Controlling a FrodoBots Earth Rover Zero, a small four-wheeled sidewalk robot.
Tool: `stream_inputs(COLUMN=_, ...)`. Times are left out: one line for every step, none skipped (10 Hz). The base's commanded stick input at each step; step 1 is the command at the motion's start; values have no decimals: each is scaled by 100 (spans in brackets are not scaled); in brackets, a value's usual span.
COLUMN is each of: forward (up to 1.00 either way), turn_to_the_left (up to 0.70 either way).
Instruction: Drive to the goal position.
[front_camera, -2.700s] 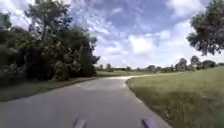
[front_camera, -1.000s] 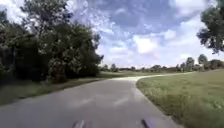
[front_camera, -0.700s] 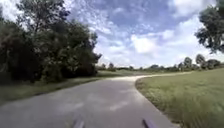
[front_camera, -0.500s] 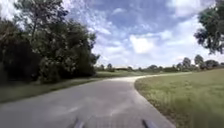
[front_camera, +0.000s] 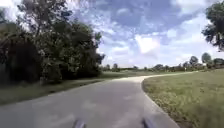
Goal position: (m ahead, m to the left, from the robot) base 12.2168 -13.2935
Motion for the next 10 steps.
stream_inputs(forward=69, turn_to_the_left=3)
stream_inputs(forward=69, turn_to_the_left=3)
stream_inputs(forward=69, turn_to_the_left=3)
stream_inputs(forward=69, turn_to_the_left=3)
stream_inputs(forward=69, turn_to_the_left=3)
stream_inputs(forward=69, turn_to_the_left=3)
stream_inputs(forward=69, turn_to_the_left=3)
stream_inputs(forward=69, turn_to_the_left=3)
stream_inputs(forward=69, turn_to_the_left=3)
stream_inputs(forward=69, turn_to_the_left=3)
